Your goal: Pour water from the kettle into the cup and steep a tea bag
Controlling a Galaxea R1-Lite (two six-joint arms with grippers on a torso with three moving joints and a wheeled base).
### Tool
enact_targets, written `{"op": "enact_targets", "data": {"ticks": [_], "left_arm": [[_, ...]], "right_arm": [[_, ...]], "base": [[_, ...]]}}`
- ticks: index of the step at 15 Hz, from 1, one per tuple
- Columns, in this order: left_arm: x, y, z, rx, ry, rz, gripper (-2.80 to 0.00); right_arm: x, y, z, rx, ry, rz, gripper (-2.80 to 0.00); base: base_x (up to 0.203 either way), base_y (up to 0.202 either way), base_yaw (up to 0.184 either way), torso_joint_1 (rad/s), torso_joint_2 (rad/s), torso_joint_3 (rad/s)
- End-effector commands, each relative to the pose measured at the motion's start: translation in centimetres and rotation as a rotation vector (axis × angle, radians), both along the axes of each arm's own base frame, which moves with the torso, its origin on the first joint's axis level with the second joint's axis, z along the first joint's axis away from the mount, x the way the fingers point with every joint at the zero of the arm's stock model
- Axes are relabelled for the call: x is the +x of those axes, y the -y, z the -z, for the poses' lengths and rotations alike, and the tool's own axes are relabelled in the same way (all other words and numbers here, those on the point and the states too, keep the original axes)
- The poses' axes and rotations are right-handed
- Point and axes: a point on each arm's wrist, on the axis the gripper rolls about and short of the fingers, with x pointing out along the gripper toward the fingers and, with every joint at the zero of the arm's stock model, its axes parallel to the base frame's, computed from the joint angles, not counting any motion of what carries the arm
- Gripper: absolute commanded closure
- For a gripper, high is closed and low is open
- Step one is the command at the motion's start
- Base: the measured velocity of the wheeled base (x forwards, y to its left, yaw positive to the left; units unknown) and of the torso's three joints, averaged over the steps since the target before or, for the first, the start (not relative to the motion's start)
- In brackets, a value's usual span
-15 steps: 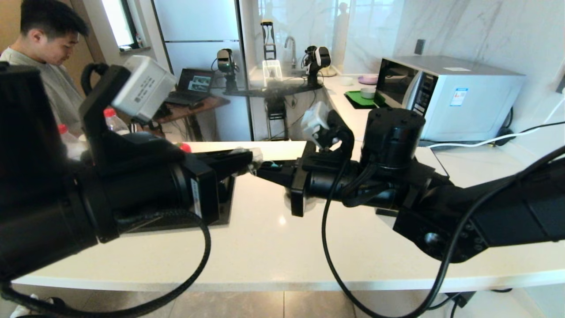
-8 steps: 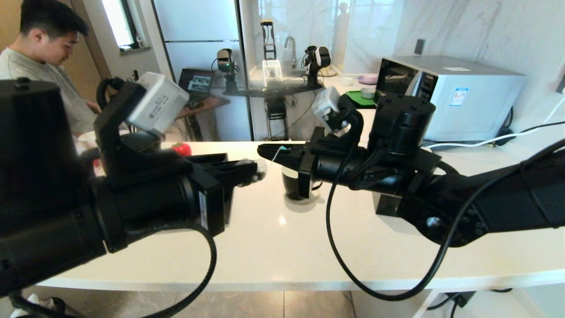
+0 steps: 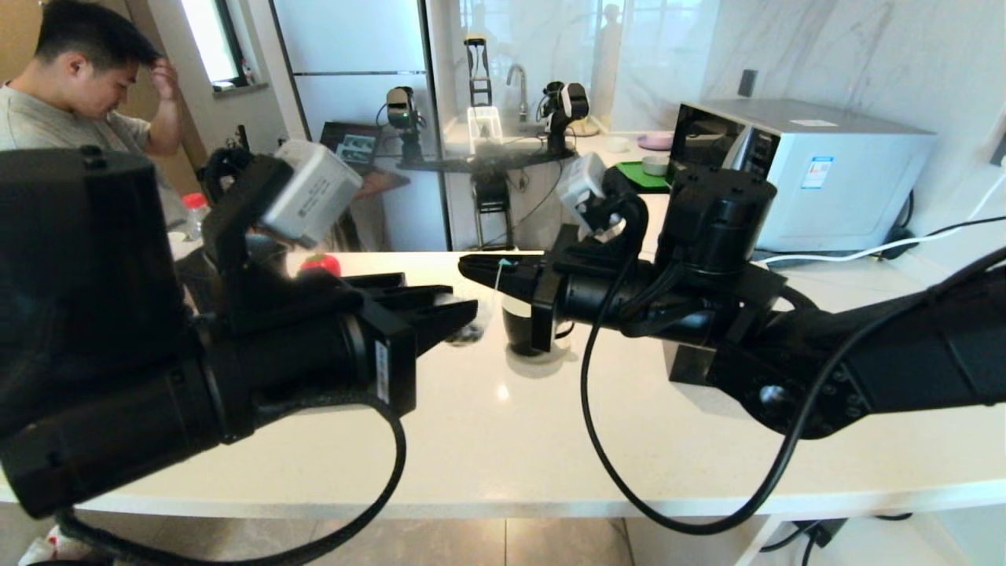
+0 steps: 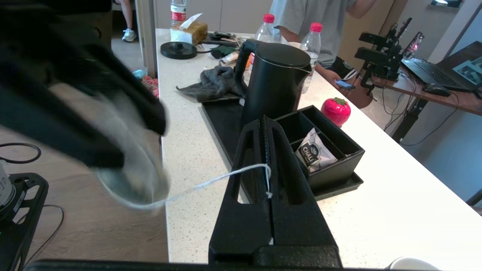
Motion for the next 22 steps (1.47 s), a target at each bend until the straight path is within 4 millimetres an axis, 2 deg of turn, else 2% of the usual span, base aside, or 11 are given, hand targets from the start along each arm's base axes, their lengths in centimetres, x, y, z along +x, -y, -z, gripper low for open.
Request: {"op": "enact_targets", "data": {"ticks": [1, 4, 6, 13, 19, 20, 22], "left_arm": [[0.2, 0.2, 0.2, 0.006, -0.005, -0.002, -2.8], [0.2, 0.0, 0.5, 0.016, -0.011, -0.009, -2.8], [0.2, -0.3, 1.5, 0.044, -0.033, -0.047, -2.8], [1.4, -3.5, 4.5, 0.114, -0.109, -0.228, -2.8], [0.4, -5.4, 6.3, 0.151, -0.145, -0.294, -2.8], [0.2, -5.5, 6.6, 0.156, -0.15, -0.301, 0.0], [0.2, -5.8, 6.6, 0.149, -0.14, -0.32, 0.0]], "right_arm": [[-0.1, 0.0, -0.2, 0.005, 0.008, -0.003, 0.0], [-0.1, 0.0, -0.2, 0.005, 0.008, -0.004, 0.0], [-0.1, 0.1, -0.1, 0.003, 0.005, -0.002, 0.0], [0.7, 0.6, 0.7, -0.01, -0.008, 0.03, 0.0], [1.7, 0.8, 1.7, -0.024, -0.028, 0.066, 0.0], [1.9, 1.0, 1.8, -0.026, -0.03, 0.074, 0.0], [2.6, 1.4, 2.2, -0.031, -0.038, 0.091, 0.0]], "base": [[0.0, 0.0, 0.0, 0.0, 0.0, 0.0], [0.0, 0.0, 0.0, 0.0, 0.0, 0.0], [0.0, 0.0, 0.0, 0.0, 0.0, 0.0], [0.0, 0.0, 0.0, 0.0, 0.0, 0.0], [0.0, 0.0, 0.0, 0.0, 0.0, 0.0], [0.0, 0.0, 0.0, 0.0, 0.0, 0.0], [0.0, 0.0, 0.0, 0.0, 0.0, 0.0]]}}
